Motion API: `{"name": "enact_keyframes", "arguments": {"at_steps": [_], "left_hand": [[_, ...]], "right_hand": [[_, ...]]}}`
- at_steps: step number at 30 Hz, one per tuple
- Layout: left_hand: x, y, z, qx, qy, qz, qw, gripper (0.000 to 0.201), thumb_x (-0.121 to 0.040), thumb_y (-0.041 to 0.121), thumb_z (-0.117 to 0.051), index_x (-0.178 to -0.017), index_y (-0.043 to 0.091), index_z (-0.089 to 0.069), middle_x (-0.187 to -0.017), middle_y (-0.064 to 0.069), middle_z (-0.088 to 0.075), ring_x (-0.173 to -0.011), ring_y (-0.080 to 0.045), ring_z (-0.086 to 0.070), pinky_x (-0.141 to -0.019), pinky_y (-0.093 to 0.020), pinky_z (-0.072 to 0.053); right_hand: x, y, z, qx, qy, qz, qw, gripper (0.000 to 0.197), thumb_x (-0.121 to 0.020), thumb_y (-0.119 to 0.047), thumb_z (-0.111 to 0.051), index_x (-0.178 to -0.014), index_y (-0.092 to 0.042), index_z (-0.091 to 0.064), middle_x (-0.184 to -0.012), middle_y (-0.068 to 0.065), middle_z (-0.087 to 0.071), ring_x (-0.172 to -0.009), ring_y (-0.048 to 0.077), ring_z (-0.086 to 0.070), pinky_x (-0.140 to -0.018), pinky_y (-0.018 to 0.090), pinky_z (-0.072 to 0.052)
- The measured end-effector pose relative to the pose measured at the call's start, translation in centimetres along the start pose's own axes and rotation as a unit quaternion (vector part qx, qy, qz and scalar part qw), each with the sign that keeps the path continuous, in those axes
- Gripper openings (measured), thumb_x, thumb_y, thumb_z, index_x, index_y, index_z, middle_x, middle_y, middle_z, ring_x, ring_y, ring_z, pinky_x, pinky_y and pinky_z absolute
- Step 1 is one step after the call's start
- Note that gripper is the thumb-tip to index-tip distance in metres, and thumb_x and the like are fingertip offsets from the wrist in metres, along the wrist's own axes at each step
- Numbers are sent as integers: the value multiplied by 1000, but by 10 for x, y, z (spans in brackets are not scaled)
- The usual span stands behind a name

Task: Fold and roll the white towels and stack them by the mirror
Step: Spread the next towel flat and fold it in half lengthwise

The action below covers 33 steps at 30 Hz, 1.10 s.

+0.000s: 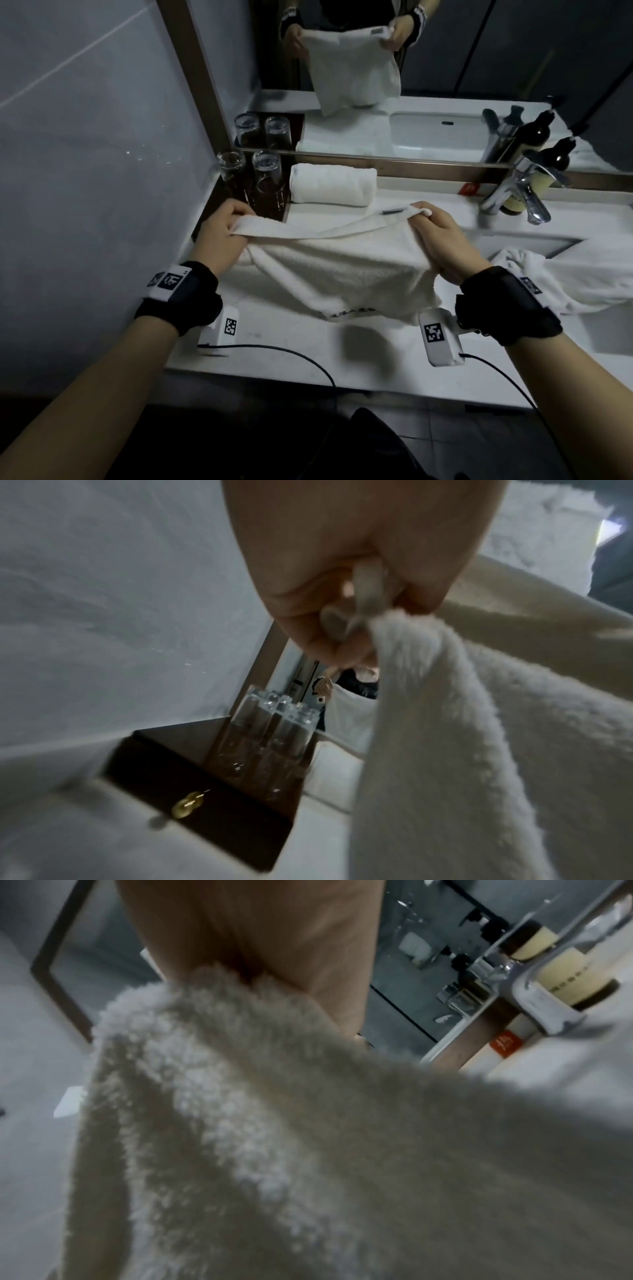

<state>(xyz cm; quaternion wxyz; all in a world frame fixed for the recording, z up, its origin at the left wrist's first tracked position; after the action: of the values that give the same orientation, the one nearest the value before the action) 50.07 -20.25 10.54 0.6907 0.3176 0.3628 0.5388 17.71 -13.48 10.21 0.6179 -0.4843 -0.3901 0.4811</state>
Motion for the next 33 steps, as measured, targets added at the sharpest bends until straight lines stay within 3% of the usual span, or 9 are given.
{"name": "enact_keyframes", "arguments": {"at_steps": [4, 10, 13, 16, 21, 24, 27, 30, 33], "left_hand": [[-23, 21, -1, 92, 50, -17, 994, 27, -69, 6, -51, -83, 28, -57, -78, 15, -61, -67, 15, -56, -60, 0, -41], [-61, -9, -49, -64, -101, 103, 987, 19, -78, 16, -71, -96, 16, -64, -89, -1, -61, -82, -15, -55, -70, -26, -45], [-69, -27, -69, -45, -155, 148, 976, 17, -84, 24, -68, -97, 13, -68, -82, 0, -61, -67, -11, -54, -53, -22, -44], [-81, -36, -81, -78, -170, 144, 972, 20, -93, 26, -56, -91, 8, -66, -74, -6, -59, -63, -17, -51, -57, -25, -40], [-109, -46, -99, -170, -121, 144, 967, 31, -96, 22, -48, -93, -1, -68, -86, -18, -60, -86, -34, -57, -71, -33, -41], [-126, -40, -106, -246, -47, 137, 958, 28, -93, 31, -52, -99, 11, -71, -109, -21, -57, -105, -37, -52, -87, -38, -45], [-143, -35, -113, -246, -15, 162, 956, 21, -86, 37, -54, -89, 23, -70, -93, -4, -64, -91, -30, -59, -74, -33, -46], [-154, -33, -122, -227, 5, 188, 956, 16, -81, 33, -56, -93, 26, -65, -83, 2, -62, -82, -25, -60, -69, -30, -44], [-155, -35, -138, -147, 25, 174, 973, 32, -83, 16, -58, -115, 16, -55, -100, -6, -58, -88, -24, -59, -78, -35, -48]], "right_hand": [[-11, 7, 11, -79, 41, -60, 994, 32, -93, -10, -43, -64, -19, -51, -49, -16, -52, -47, -2, -49, -44, 9, -38], [-35, 57, 10, 71, 27, -130, 989, 28, -92, -14, -40, -63, -15, -42, -53, 0, -35, -42, 7, -34, -38, 16, -24], [-49, 86, 12, 39, 2, -179, 983, 21, -92, -21, -43, -74, -16, -51, -59, 2, -44, -50, 15, -41, -43, 16, -34], [-64, 110, 19, 5, -12, -251, 968, 20, -95, -30, -47, -85, -15, -57, -72, 4, -52, -57, 15, -51, -51, 23, -48], [-104, 128, 36, 192, -9, -201, 960, 49, -97, -35, -45, -85, 10, -60, -75, 14, -51, -70, 21, -45, -63, 30, -33], [-129, 133, 39, 159, -13, -177, 971, 43, -96, -30, -46, -64, -1, -54, -61, 10, -44, -60, 20, -40, -57, 27, -29], [-150, 140, 39, 103, -4, -210, 972, 39, -95, -27, -50, -58, -16, -46, -51, 4, -44, -44, 19, -40, -47, 24, -33], [-161, 143, 36, 62, 13, -234, 970, 15, -93, -22, -52, -94, -10, -59, -71, 17, -64, -59, 30, -60, -65, 41, -55], [-164, 149, 31, -15, 16, -246, 969, 48, -92, -12, -51, -137, -15, -35, -105, 18, -64, -80, 32, -64, -79, 46, -56]]}}
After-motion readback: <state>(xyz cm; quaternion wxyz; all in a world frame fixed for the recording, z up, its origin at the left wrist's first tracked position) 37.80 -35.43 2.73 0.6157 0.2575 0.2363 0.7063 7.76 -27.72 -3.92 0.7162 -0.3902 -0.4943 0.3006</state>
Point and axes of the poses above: each hand's wrist, its own x-axis away from the middle knuckle, its own z-axis out of the back of the hand, y = z × x, the point moved 4 cm from there along -x, towards the middle knuckle
